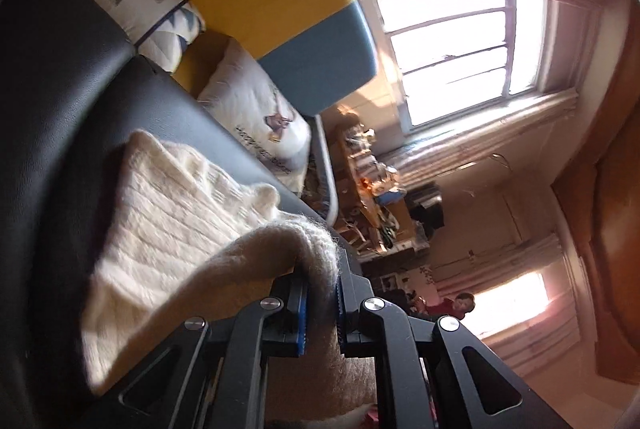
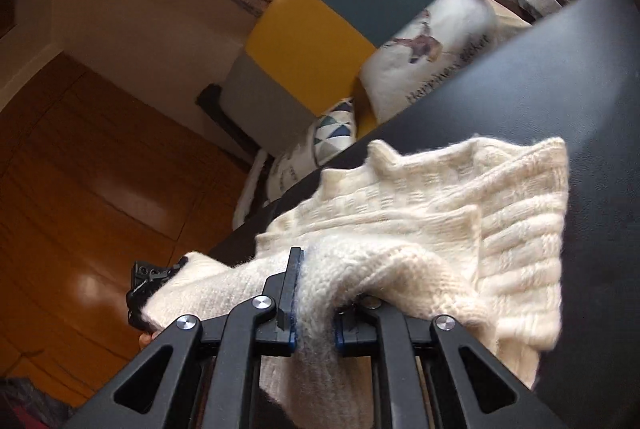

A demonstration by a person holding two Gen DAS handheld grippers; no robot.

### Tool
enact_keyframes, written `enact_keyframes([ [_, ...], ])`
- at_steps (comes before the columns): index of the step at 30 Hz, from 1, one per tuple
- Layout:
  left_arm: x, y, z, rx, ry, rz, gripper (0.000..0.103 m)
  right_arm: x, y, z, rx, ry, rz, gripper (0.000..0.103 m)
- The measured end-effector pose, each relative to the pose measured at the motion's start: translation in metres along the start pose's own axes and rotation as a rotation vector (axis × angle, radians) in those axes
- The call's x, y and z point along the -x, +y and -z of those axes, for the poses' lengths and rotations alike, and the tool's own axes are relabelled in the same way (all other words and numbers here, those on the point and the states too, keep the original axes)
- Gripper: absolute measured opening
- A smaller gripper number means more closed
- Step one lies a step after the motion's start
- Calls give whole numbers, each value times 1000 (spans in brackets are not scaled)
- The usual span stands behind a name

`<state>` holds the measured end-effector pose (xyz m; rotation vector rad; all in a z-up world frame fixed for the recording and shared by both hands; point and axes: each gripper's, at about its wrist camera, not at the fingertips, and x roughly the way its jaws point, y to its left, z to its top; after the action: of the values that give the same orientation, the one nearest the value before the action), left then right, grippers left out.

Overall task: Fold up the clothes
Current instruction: 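Lift the hem with the right gripper and fold it toward the collar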

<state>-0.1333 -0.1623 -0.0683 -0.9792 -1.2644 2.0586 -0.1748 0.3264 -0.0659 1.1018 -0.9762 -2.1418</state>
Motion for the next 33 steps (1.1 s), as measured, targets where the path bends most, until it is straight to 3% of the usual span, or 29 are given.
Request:
enact_keyframes([
  [5,-40,52,-18,106,23,-119,10,-40,-44,-13,-91,75,96,12],
  [7,-44,60,-17,112,30,-128,10,-40,-49,-11,-108,96,78,15],
  [8,-45,62,-18,112,33,-127,10,-39,-49,-11,-121,106,52,18],
  [9,-47,62,-18,109,41,-122,10,-38,-47,-11,-126,119,19,32],
  [13,-48,61,-24,159,102,-39,12,-37,-37,-13,-121,176,-91,51],
  [15,-49,64,-32,227,97,12,13,-37,-39,-18,-159,161,-163,58],
  [18,-53,78,-40,378,66,89,17,-35,-66,-24,-372,41,-241,64],
  [20,-56,94,-40,499,37,94,22,-36,-88,-21,-526,-33,-260,67],
  [22,-58,111,-37,609,6,102,22,-34,-95,-17,-574,-85,-265,67],
  [25,-54,114,-40,611,-25,117,23,-33,-87,-18,-545,-88,-250,68],
  [29,-47,111,-57,583,-102,119,44,-32,-81,-30,-529,-86,-231,71],
  [33,-36,119,-60,593,-152,50,45,-29,-71,-29,-477,-63,-168,71],
])
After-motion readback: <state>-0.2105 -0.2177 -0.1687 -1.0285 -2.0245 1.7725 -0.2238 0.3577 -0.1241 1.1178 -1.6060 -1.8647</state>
